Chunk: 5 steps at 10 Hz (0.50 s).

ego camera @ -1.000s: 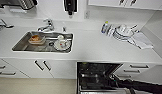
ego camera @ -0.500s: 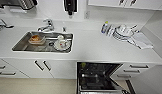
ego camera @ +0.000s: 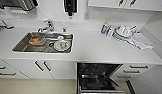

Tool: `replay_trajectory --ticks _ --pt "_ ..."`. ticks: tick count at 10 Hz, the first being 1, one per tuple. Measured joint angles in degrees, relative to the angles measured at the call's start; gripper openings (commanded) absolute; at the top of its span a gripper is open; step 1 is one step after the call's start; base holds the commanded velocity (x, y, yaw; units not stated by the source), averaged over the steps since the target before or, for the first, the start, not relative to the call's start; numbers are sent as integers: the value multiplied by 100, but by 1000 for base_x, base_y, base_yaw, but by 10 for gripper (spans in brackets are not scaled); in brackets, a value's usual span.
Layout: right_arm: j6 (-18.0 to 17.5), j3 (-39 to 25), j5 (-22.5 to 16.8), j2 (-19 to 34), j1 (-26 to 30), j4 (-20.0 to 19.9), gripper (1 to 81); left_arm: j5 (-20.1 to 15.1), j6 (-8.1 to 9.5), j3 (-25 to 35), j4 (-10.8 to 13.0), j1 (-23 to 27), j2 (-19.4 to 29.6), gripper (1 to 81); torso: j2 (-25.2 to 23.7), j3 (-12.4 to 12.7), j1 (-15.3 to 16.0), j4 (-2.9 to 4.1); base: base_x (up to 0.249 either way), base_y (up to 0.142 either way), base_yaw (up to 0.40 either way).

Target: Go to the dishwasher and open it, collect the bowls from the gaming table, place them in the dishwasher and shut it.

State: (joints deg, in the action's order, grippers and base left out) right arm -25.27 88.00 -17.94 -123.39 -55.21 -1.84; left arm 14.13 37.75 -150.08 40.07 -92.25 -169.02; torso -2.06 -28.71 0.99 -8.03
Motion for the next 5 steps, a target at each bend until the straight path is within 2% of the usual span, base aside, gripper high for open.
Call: replay_trajectory --ticks 2,4,5 --pt "20 2 395 27 -573 69 811 -18 -2 0 0 57 135 811 -391 0 241 0 0 0 0" --pt "20 56 979 0 -1072 105 811 -18 -2 -22 0 121 155 811 -815 2 502 0 0 0 0" --pt "17 218 1114 -127 -1192 118 811 -18 0 -11 0 99 127 811 -1023 4 630 0 0 0 0"
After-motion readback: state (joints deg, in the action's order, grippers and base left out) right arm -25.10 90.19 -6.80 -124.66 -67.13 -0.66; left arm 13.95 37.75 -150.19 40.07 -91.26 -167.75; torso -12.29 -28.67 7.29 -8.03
